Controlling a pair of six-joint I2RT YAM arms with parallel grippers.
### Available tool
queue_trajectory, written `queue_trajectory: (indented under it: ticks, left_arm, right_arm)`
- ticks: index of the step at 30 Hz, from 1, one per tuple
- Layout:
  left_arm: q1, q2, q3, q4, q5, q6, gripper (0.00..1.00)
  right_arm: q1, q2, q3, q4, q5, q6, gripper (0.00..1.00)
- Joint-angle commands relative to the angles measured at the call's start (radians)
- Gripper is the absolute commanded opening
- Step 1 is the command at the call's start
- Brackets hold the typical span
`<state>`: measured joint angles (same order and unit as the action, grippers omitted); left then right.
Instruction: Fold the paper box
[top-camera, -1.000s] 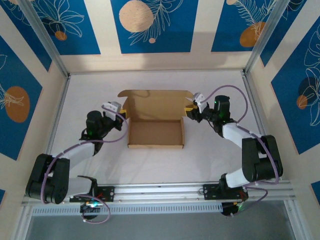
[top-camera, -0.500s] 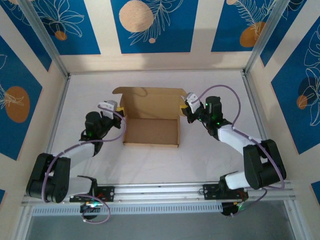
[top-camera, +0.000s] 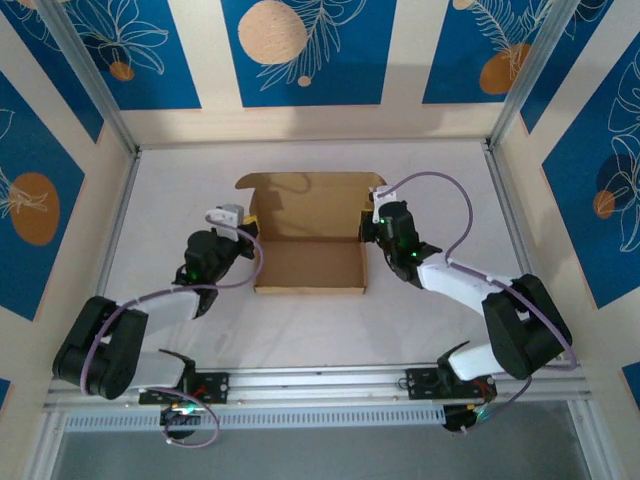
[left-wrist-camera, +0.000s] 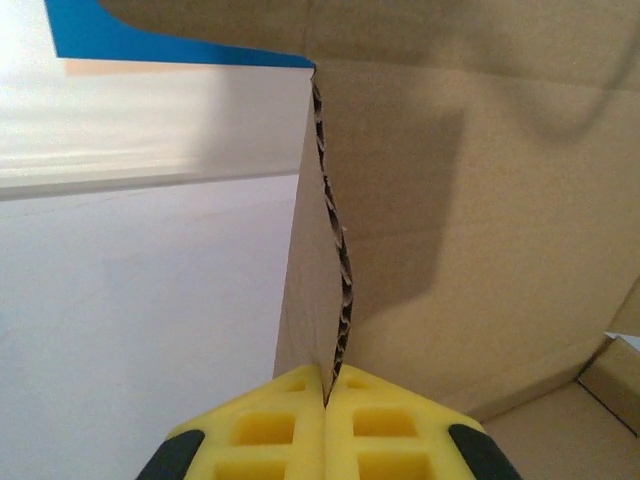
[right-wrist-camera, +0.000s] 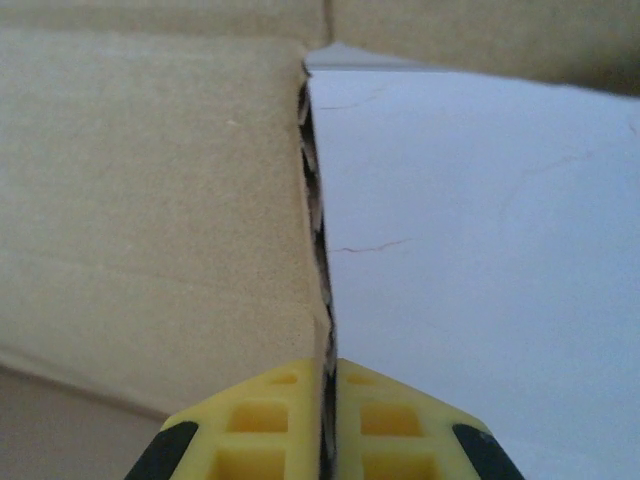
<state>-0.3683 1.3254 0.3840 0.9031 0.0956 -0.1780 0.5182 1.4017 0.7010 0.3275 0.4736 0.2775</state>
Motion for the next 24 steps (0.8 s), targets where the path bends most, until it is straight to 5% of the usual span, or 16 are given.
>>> queue_trajectory:
  ticks: [1,8,18,24]
  left_arm:
    - [-0.035,0.009,-0.031,0.103,0.006,-0.023,0.00]
    - [-0.065,0.023,-0.111,0.211,-0.034,-0.017,0.00]
    - [-0.128,0.150,-0.215,0.498,-0.118,0.034,0.00]
    - [-0.182,0.192,-0.226,0.503,-0.131,0.077,0.00]
  right_arm:
    - [0.059,-0.004,-0.017,0.051,0.149,0.152,0.00]
    - [0.136,-0.051,-0.180,0.244,0.300,0.175,0.00]
    - [0.193,-0.063,-0.346,0.429,0.344,0.214,0.00]
    - [0.207,-0.040,-0.382,0.457,0.359,0.238,0.00]
